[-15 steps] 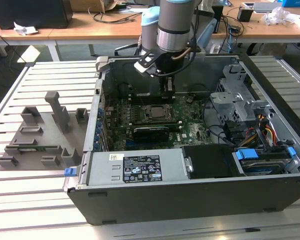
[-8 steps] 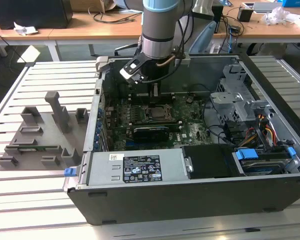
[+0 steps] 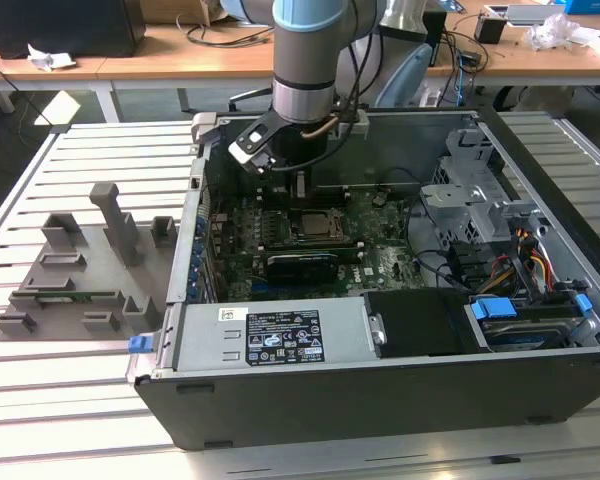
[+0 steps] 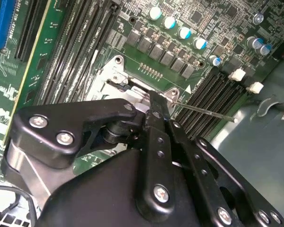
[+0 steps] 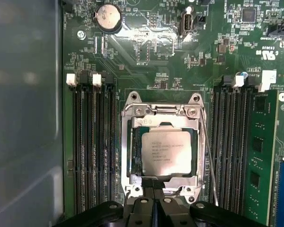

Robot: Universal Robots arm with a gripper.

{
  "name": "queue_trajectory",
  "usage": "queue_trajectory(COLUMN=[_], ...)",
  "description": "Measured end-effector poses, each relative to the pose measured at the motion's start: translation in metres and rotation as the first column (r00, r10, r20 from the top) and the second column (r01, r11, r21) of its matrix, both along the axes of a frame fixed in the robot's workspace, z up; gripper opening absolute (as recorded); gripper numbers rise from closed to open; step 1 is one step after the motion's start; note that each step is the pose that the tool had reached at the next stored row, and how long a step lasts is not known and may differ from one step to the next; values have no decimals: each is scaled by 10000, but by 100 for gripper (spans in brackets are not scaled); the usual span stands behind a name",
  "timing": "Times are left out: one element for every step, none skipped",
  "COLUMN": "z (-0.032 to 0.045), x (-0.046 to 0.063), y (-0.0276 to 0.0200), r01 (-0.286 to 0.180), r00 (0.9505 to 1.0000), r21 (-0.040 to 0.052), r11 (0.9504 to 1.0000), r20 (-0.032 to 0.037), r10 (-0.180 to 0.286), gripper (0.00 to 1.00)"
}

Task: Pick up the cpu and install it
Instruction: 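Close the cpu cover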

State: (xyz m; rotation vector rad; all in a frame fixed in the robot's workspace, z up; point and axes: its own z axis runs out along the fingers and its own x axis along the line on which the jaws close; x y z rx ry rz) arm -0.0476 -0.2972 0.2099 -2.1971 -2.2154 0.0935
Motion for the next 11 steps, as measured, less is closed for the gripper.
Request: queue_trajectory(z=[-12,-27,-34,-40,-48,-52,-54,-55,-57,-57,-56], x=[-5,-12,-16,-20,-25,-27,-27,-27,-26,-25,-17], y=[0,0,0,-1,-1,-1,-1,-1,0,0,0], r01=[0,-1,-1,-1,-1,-1,-1,-4,-5,-7,-13], r00=[10000,10000,10000,10000,10000,10000,10000,10000,10000,10000,10000], r21=[0,0,-3,-7,-10,-9,-7,-5,-1,0,-1], r11=[10000,10000,10000,10000,10000,10000,10000,10000,10000,10000,10000], r20=[0,0,-1,-3,-6,-6,-6,-4,-2,-3,-3], r10=[0,1,1,1,1,1,1,4,5,7,13], gripper=[11,11,11,11,11,11,11,11,11,11,11])
